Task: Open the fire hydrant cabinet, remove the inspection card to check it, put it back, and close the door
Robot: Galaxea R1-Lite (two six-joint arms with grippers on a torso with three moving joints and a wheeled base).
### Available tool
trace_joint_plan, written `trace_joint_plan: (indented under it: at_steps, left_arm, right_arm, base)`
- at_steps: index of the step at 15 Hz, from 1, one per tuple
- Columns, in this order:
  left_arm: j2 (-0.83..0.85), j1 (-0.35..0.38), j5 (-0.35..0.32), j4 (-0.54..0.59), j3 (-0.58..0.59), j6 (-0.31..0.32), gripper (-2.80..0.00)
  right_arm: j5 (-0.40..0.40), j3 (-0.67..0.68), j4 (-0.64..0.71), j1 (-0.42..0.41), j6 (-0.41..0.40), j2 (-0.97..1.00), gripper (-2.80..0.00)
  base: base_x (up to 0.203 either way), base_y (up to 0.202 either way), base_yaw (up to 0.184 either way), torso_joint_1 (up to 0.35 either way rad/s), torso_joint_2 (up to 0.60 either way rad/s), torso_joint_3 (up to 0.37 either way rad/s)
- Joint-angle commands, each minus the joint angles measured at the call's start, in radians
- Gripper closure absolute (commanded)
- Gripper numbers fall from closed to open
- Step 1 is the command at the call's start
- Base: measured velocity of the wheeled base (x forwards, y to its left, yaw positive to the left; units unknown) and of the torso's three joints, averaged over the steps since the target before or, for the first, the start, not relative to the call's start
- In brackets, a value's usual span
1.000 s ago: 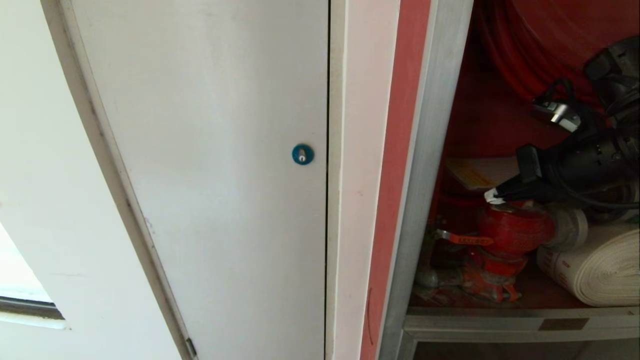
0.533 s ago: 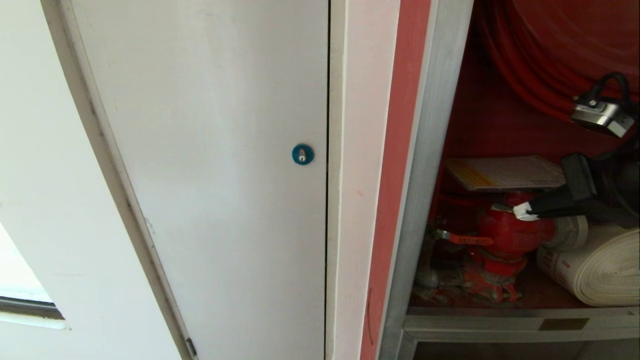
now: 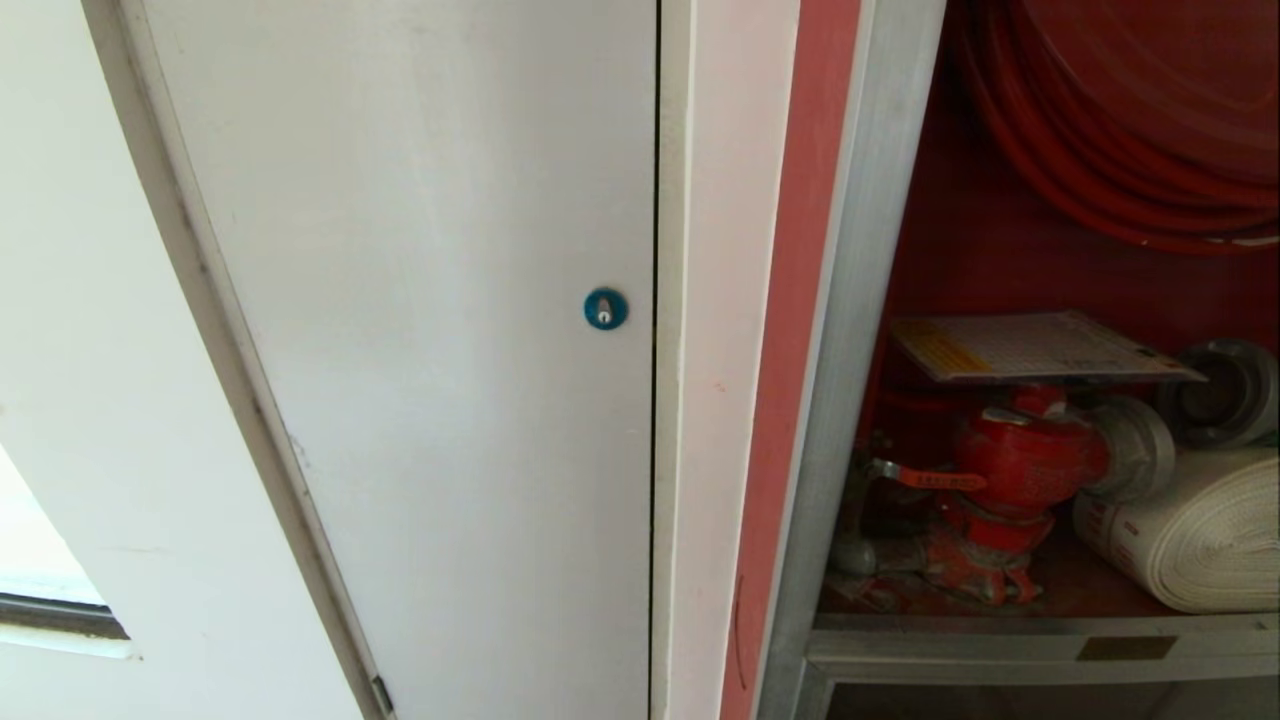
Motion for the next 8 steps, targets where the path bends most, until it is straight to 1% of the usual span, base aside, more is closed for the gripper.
trace_joint_plan:
  at_steps: [1, 4, 6, 8]
  left_arm:
    - [0.001, 0.0, -0.001, -0.001, 0.028, 0.0, 0.0]
    - [0.001, 0.0, -0.001, -0.001, 0.028, 0.002, 0.0]
    - [0.001, 0.0, -0.001, -0.001, 0.028, 0.0, 0.0]
    - [0.001, 0.0, -0.001, -0.001, 0.028, 0.002, 0.0]
  right_arm:
    - [-0.021, 0.033, 0.005, -0.005, 0.005, -0.206, 0.0]
    - [-0.062, 0.063, 0.041, -0.054, 0.001, -0.389, 0.0]
    - [-0.068, 0.075, 0.098, -0.092, -0.025, -0.503, 0.0]
    - [-0.07, 0.108, 0.131, -0.106, -0.06, -0.615, 0.0]
  base:
    - [0.0, 0.0, 0.0, 0.0, 0.0, 0.0]
    - [0.0, 0.0, 0.0, 0.0, 0.0, 0.0]
    - [0.0, 0.0, 0.0, 0.0, 0.0, 0.0]
    - [0.0, 0.0, 0.0, 0.0, 0.0, 0.0]
